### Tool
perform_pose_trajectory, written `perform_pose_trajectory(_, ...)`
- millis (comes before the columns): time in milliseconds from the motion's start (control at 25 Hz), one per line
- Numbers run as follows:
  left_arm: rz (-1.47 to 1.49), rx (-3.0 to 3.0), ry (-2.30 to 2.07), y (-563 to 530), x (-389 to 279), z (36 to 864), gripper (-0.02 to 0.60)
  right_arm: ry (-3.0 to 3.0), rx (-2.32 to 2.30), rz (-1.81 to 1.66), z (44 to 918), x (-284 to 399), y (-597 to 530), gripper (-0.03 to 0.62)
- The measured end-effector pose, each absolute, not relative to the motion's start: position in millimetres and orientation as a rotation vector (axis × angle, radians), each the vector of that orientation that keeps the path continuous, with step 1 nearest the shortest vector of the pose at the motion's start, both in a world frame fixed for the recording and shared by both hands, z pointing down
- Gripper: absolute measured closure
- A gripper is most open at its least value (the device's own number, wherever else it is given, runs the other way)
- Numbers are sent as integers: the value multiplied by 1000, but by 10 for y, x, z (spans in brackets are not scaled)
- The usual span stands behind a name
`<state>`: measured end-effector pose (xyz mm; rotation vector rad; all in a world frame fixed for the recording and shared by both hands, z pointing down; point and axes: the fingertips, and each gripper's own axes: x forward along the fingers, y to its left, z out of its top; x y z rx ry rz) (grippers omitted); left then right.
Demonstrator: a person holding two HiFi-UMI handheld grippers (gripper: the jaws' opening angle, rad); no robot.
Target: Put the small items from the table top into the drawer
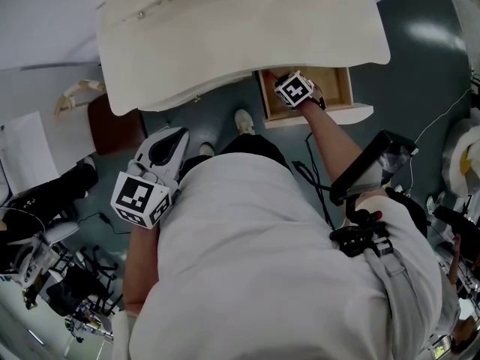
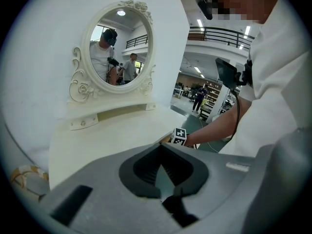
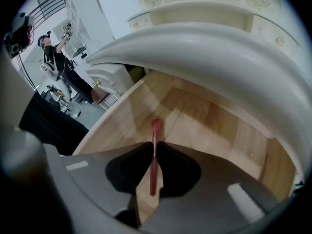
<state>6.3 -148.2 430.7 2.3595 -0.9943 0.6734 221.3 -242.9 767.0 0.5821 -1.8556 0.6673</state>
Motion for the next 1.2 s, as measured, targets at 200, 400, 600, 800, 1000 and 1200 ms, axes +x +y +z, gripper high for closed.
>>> perform_pose_trajectory(200,681,2347,-992,-1489,53,4332,580,-1845,563,675,7754,2194,-2414,548)
perform_pose_trajectory(400,680,2342,-998,-1438,15,4329,580,-1829,541,680,7807,2175,-2335,546)
perform_pose_trajectory(600,673,2334,-1006,-1492,10,4348,580,-1826,526,669,7846,2190,-2378,544)
perform_pose_trajectory(800,662,2344,-996,-1493,-51,4329,580,-1824,511,664,7809,2122,-2345,498)
perform_pose_trajectory(1000,652,2366,-974,-1518,-67,4323,580,-1815,554,663,7751,2184,-2384,483)
perform_pose_trajectory(1200,640,2394,-943,-1495,-158,4329,580,-1809,622,654,7594,2254,-2446,487)
